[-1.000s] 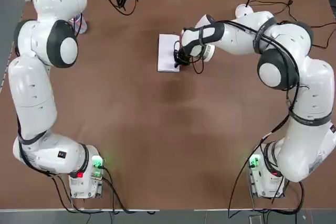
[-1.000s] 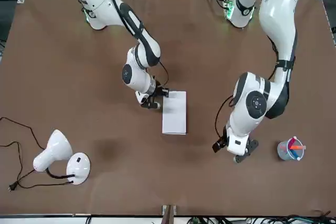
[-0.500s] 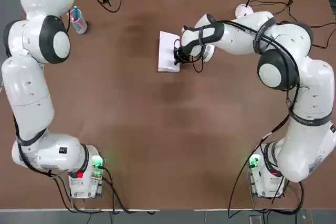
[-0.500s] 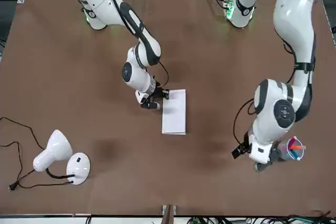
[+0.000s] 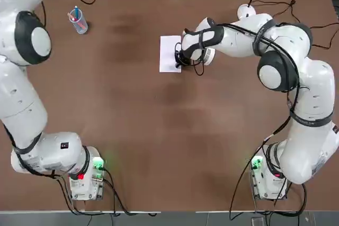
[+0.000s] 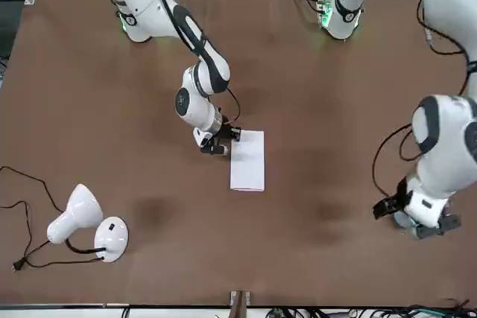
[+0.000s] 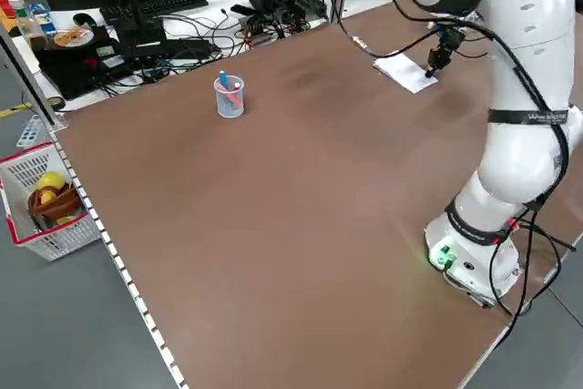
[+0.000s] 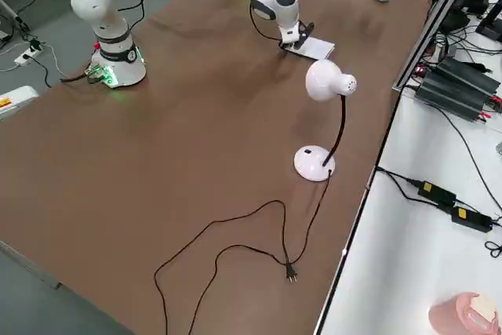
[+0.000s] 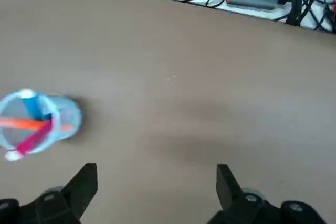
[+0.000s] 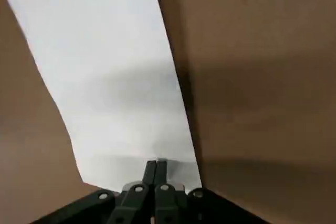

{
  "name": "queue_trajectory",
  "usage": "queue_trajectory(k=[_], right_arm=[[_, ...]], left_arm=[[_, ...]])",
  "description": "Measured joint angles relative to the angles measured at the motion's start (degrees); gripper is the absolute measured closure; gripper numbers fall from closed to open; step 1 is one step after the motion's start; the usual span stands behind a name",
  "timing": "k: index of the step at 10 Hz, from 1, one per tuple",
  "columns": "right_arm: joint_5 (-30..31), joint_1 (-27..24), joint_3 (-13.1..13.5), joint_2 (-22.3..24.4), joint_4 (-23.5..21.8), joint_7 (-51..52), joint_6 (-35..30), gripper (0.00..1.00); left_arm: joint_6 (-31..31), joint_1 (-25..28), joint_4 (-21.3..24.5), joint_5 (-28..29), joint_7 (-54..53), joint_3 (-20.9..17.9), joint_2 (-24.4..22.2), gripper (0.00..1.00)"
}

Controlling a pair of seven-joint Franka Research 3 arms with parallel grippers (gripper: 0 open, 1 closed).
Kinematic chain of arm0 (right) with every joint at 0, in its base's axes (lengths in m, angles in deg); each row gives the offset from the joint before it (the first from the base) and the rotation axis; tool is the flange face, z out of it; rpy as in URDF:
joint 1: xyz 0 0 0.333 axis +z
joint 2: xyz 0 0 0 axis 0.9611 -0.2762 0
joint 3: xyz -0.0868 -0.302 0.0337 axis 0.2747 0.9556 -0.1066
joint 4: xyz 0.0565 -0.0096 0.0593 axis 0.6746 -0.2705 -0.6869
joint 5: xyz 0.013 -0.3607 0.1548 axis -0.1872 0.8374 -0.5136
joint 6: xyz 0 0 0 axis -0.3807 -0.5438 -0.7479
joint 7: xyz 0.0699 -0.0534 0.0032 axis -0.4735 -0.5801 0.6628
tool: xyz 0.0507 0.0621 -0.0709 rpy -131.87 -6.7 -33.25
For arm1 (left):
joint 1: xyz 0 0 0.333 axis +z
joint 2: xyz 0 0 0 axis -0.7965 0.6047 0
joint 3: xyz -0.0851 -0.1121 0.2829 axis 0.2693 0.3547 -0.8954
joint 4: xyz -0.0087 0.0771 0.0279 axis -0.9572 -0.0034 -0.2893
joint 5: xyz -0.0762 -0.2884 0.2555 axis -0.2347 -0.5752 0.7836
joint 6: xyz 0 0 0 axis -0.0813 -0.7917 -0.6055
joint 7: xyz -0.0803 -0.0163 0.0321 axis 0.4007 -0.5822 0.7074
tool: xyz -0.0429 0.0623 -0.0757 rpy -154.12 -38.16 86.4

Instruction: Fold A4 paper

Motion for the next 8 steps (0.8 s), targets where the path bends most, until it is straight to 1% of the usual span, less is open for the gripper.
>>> queue_trajectory(k=[1,3,4,6,8], right_arm=[[0.01,0.03,0.05,-0.26,0.29,0.01,0.09,0.97],[0.02,0.04,0.33,-0.54,1.02,0.01,0.11,0.97],[0.02,0.04,0.46,-0.58,1.33,0.01,0.13,0.97],[0.02,0.03,0.86,-0.75,2.12,0.01,0.29,0.97],[0.02,0.00,1.48,-2.13,4.40,0.01,0.31,0.97]], left_arm=[[3.19,1.91,0.35,-1.92,-5.51,-0.18,-2.70,0.00],[11.25,3.50,0.51,-3.92,-10.06,-0.71,-8.48,0.00],[14.61,3.20,0.70,-4.21,-10.09,-0.67,-10.94,0.00],[19.42,2.26,1.00,-4.54,-9.90,-0.49,-14.83,0.00],[24.69,1.24,1.34,-4.59,-9.65,-0.41,-18.65,0.00]])
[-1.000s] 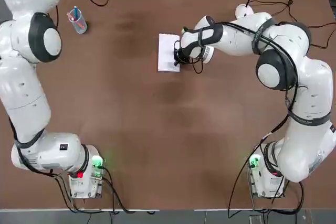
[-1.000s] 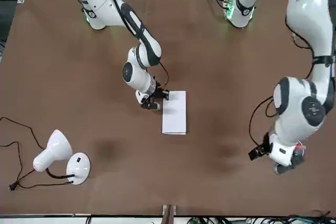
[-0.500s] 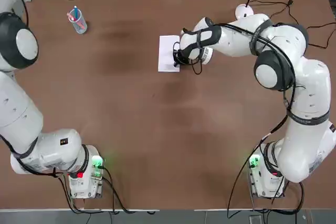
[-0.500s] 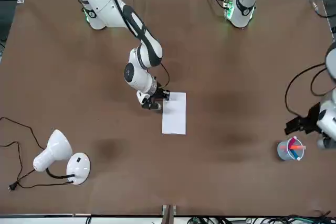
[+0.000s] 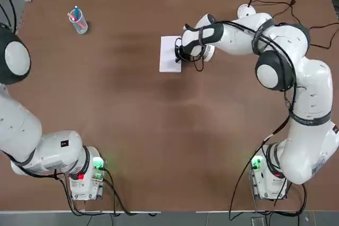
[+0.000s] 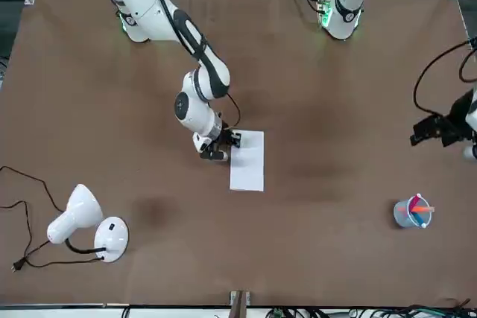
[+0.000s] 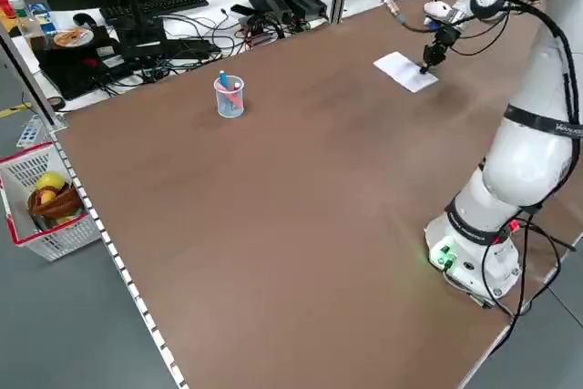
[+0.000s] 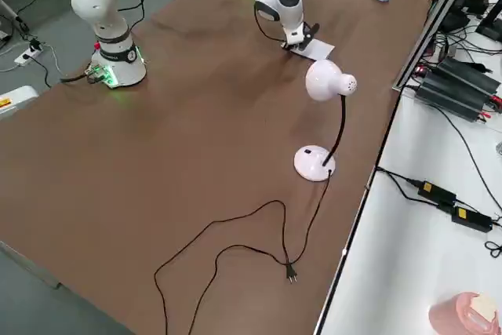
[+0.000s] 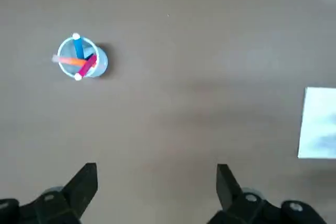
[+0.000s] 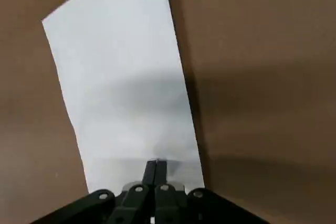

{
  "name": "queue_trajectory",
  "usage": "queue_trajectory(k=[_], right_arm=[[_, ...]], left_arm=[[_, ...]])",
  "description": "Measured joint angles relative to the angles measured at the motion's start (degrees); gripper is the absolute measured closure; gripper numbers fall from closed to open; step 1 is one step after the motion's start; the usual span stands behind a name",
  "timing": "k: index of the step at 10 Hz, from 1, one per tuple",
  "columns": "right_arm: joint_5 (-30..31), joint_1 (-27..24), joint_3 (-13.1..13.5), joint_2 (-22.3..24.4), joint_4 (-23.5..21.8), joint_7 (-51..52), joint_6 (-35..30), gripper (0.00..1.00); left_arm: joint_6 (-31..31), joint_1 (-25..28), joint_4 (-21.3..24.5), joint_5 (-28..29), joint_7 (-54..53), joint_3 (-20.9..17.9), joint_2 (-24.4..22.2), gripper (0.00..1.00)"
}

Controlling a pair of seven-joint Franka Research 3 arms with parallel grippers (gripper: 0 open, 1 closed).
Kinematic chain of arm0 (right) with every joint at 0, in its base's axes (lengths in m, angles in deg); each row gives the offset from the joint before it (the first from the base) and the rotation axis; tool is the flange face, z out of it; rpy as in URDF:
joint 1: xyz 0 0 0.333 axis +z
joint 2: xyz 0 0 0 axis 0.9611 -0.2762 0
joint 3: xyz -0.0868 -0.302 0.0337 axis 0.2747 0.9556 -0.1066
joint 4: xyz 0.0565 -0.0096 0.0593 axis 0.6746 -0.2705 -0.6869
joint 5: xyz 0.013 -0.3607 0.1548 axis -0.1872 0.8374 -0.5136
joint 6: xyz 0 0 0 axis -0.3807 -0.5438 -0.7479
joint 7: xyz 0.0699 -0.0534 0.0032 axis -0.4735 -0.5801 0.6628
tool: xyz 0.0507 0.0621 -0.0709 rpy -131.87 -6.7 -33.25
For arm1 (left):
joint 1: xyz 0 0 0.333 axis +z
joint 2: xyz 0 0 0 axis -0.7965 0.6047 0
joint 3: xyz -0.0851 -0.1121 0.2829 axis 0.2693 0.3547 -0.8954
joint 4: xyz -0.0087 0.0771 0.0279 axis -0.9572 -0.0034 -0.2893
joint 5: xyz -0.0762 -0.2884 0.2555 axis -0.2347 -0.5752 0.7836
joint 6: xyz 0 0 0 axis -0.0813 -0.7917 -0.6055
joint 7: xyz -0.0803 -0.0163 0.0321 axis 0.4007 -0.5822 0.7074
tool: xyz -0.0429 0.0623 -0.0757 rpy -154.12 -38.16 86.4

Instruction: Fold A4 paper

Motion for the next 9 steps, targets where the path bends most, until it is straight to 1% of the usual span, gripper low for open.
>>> queue_trajectory(k=[2,4,7,9], right_arm=[[0.00,-0.13,0.71,-1.49,2.67,0.00,0.09,0.97],[0.50,-0.30,2.00,-2.79,5.23,0.02,0.01,0.97],[2.16,-0.62,2.95,-5.71,8.60,0.12,-0.03,0.97],[2.71,-0.71,3.22,-6.68,10.33,0.12,-0.29,0.97]], left_arm=[[4.03,-0.44,0.91,0.00,0.91,-0.09,-3.09,0.00],[7.39,-0.42,1.50,0.04,0.93,-0.80,-4.33,0.00],[7.24,-0.46,2.48,0.05,3.15,-0.91,-4.45,0.00],[5.77,-0.46,4.27,0.10,4.31,-0.92,-4.68,0.00]])
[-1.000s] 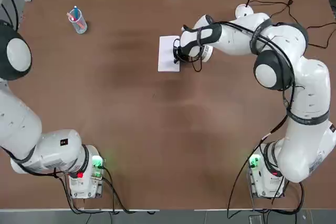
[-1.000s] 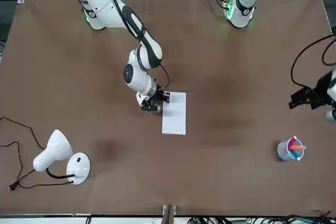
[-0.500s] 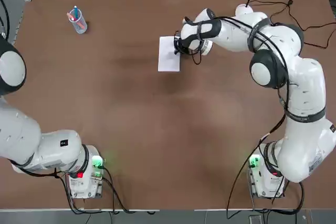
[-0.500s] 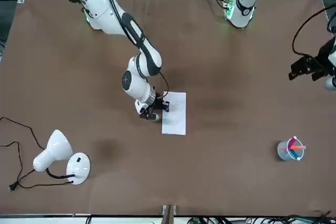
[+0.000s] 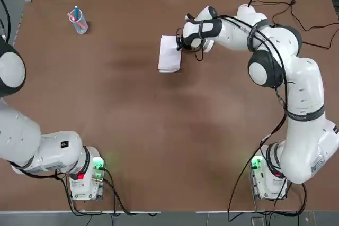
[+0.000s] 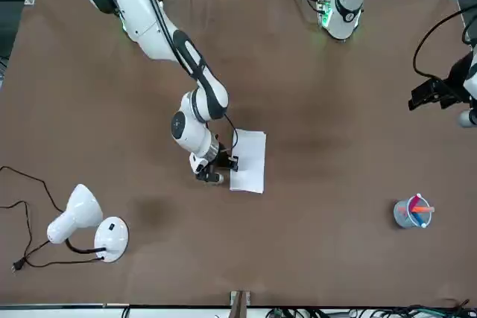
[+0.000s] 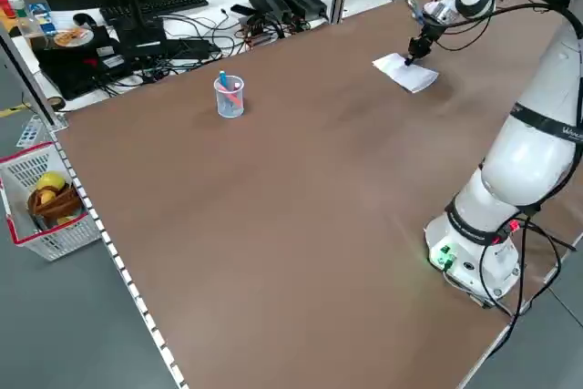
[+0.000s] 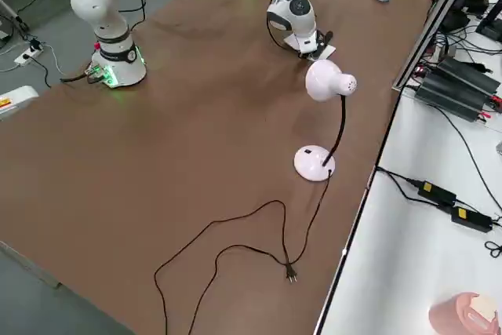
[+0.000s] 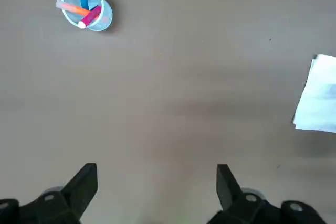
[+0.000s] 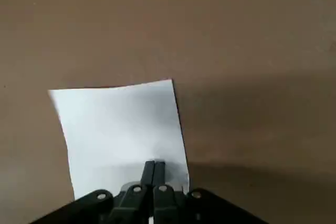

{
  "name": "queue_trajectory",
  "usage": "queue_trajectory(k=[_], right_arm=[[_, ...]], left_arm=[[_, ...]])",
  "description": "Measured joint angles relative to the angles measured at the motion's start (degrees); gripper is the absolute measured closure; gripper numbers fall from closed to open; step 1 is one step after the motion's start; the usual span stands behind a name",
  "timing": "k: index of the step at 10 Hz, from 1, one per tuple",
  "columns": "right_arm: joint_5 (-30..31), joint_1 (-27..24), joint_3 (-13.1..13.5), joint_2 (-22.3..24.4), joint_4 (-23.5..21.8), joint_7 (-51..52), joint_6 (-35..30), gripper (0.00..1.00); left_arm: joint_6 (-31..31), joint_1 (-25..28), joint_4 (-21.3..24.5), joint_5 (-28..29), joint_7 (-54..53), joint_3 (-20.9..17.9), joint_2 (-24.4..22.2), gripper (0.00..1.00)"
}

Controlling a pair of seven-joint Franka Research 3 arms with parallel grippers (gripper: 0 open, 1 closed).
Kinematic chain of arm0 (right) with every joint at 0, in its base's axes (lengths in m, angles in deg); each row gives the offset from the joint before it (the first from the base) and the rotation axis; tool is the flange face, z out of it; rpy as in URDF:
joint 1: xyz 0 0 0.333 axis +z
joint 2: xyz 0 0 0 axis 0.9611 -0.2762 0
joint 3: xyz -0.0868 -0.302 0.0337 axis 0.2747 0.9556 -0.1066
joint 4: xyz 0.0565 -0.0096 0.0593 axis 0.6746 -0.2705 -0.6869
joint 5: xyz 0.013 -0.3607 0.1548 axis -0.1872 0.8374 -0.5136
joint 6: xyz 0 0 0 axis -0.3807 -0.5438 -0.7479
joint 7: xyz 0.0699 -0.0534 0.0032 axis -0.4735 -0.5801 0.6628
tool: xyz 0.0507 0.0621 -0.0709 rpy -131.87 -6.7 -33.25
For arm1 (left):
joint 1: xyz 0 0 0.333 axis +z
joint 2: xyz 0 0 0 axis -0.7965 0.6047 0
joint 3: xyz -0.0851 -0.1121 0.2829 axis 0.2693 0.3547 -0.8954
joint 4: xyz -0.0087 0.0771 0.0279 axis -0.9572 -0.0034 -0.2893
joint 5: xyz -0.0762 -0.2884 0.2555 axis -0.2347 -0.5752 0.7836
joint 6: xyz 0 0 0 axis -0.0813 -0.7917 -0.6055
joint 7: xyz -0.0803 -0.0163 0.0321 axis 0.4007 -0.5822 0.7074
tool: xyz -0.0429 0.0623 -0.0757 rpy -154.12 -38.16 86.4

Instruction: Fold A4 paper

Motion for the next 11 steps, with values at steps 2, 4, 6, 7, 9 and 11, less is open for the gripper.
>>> queue_trajectory(k=[2,4,6,7,9,11], right_arm=[[0.13,-0.03,0.22,-0.81,1.41,0.00,0.00,0.97],[0.17,-0.07,0.91,-1.14,2.24,0.00,0.05,0.97],[0.18,-0.12,1.25,-1.22,2.57,0.00,0.04,0.97],[0.19,-0.12,1.27,-1.22,2.70,0.00,0.04,0.97],[0.20,-0.13,1.33,-1.23,3.22,0.00,0.04,0.97],[0.23,-0.48,1.45,-1.25,3.81,0.62,0.06,0.97]], left_arm=[[-1.80,0.00,0.86,0.01,1.49,0.00,-0.25,0.00],[-4.19,-0.01,1.29,1.18,2.97,0.05,-0.38,0.00],[-5.44,-0.02,1.72,1.44,4.01,0.13,-0.38,0.00],[-5.71,-0.02,1.83,1.45,4.08,0.13,-0.38,0.00],[-6.55,0.00,1.84,1.45,4.09,0.14,-0.42,0.00],[-6.73,0.16,1.84,1.46,4.08,0.13,-0.51,0.00]])
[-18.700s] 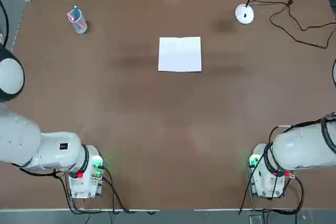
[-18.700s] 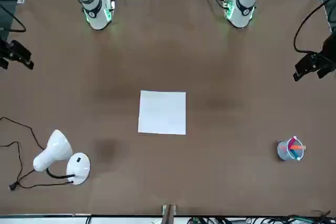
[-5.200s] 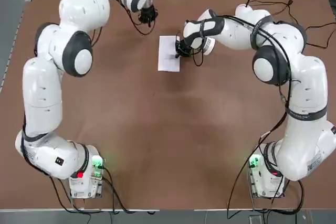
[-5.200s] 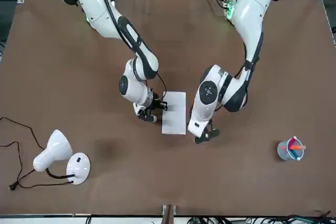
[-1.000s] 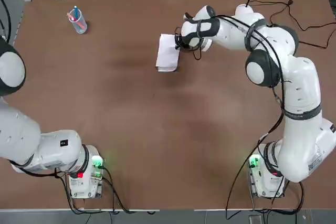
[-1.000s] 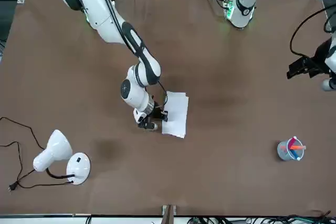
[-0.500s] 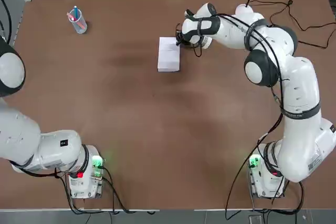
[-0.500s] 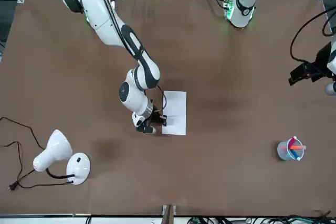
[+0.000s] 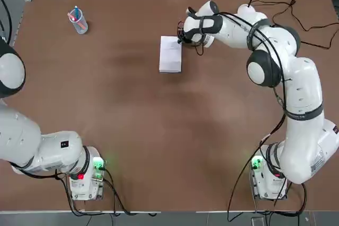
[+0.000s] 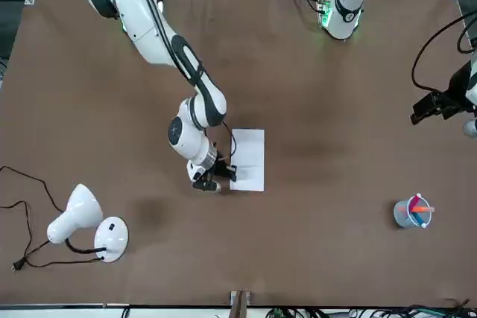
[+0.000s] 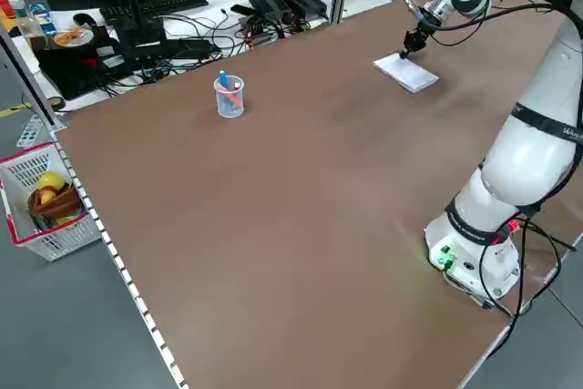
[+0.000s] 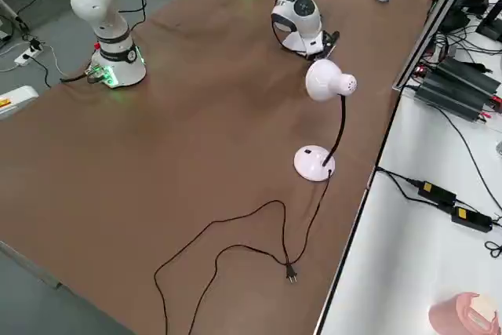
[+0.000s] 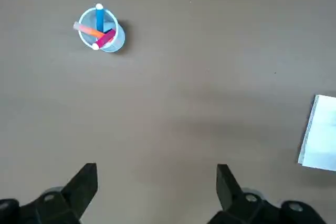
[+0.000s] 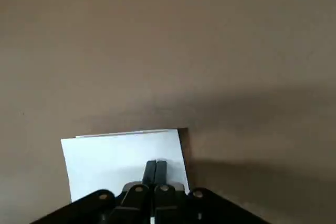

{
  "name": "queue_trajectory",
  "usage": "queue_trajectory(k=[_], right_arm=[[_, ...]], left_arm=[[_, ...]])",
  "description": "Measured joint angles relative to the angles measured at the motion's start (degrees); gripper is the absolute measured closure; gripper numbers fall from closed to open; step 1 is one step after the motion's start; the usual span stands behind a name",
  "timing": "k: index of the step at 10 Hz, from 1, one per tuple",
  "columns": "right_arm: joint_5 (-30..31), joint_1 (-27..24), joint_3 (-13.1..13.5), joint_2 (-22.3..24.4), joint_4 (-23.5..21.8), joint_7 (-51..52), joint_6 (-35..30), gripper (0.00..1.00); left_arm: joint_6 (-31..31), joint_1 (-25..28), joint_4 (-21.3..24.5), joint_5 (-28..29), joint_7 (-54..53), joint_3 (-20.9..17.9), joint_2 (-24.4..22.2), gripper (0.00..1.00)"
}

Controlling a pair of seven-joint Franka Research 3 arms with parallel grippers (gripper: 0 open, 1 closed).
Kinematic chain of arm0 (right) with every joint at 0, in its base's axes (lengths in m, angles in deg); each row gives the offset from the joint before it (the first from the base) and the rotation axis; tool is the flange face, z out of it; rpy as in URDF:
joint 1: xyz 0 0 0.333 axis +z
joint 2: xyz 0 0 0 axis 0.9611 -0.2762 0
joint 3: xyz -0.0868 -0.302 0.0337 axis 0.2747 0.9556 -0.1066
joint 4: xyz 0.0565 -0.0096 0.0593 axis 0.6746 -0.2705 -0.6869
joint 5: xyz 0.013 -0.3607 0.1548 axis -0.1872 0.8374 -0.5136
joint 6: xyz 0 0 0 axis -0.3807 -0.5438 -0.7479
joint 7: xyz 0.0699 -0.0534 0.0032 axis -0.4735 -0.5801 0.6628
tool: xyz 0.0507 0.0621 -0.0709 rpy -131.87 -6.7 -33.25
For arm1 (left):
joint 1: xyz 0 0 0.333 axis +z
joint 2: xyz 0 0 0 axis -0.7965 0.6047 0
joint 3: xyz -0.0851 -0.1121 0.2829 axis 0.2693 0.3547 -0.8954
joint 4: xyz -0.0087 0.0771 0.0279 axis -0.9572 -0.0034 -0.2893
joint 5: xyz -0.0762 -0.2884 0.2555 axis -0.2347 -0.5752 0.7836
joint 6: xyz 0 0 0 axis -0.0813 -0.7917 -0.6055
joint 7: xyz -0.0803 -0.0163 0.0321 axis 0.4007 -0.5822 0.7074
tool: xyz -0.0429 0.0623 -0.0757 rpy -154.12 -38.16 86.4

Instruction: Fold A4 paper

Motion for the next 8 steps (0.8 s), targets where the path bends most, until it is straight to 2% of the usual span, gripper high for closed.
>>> queue_trajectory(k=[3,8], right_arm=[[0.01,-1.14,0.08,-0.68,1.11,1.09,-0.01,0.97],[0.01,-1.46,0.62,-3.83,6.39,1.25,-2.07,0.97]], left_arm=[[0.07,0.05,-0.26,0.25,-0.67,-0.07,-0.50,0.00],[1.37,-0.05,0.20,0.25,-0.68,-0.37,-3.47,0.00]])
